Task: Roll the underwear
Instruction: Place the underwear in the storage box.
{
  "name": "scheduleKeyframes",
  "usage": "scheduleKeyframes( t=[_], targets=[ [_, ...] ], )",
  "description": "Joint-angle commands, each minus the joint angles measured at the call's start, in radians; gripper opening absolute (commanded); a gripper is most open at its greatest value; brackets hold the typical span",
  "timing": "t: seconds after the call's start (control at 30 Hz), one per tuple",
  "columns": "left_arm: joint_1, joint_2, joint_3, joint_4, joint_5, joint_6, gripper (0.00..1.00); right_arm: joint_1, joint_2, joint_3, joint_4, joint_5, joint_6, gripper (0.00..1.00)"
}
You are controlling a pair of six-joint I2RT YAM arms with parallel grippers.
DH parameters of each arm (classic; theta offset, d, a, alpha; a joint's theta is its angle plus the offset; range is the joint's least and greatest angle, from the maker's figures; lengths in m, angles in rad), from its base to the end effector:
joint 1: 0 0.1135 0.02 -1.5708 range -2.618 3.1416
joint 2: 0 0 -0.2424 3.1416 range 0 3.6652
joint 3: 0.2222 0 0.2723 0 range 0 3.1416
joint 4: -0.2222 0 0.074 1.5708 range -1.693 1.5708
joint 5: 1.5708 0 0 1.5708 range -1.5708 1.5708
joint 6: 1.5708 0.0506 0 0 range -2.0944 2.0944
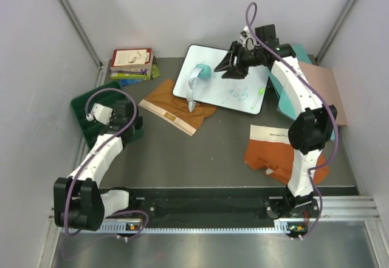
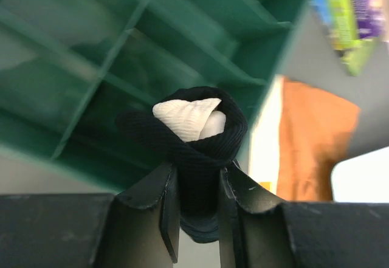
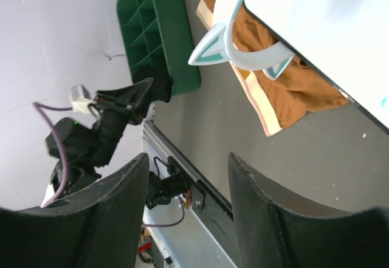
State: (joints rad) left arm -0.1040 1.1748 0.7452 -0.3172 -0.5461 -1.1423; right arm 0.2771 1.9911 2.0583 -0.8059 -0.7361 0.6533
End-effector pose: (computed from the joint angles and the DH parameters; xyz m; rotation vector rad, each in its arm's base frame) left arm 0.2802 -0.0028 0.2014 -1.3099 1.7560 -0.0601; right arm 0.4354 0.1592 0.3374 0.0471 2.4335 1.3025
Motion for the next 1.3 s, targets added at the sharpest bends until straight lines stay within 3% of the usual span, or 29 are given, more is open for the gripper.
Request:
scheduleKeyframes(
  t=[0.0, 0.4, 0.83, 1.27],
  targets=[
    [0.007, -0.029, -0.036, -0.109, -0.067, -0.132, 0.0, -0.007, 0.011, 0.057, -0.044, -0.06, -0.02, 0.54],
    [0.082, 0.097, 0.016, -0.289, 0.029, -0.339, 0.0, -0.007, 0.018, 0.091, -0.029, -0.077, -0.004, 0.53],
    [0.193, 0.247, 0.037, -0.171, 0.195, -0.432, 0.0, -0.006, 0.008, 0.128, -0.004, -0.065, 0.0, 0.53],
    [0.227, 0.339, 0.002, -0.186, 0.322, -0.588, 0.0, -0.021, 0.012, 0.137, 0.034, -0.071, 0.028, 0.53]
  ],
)
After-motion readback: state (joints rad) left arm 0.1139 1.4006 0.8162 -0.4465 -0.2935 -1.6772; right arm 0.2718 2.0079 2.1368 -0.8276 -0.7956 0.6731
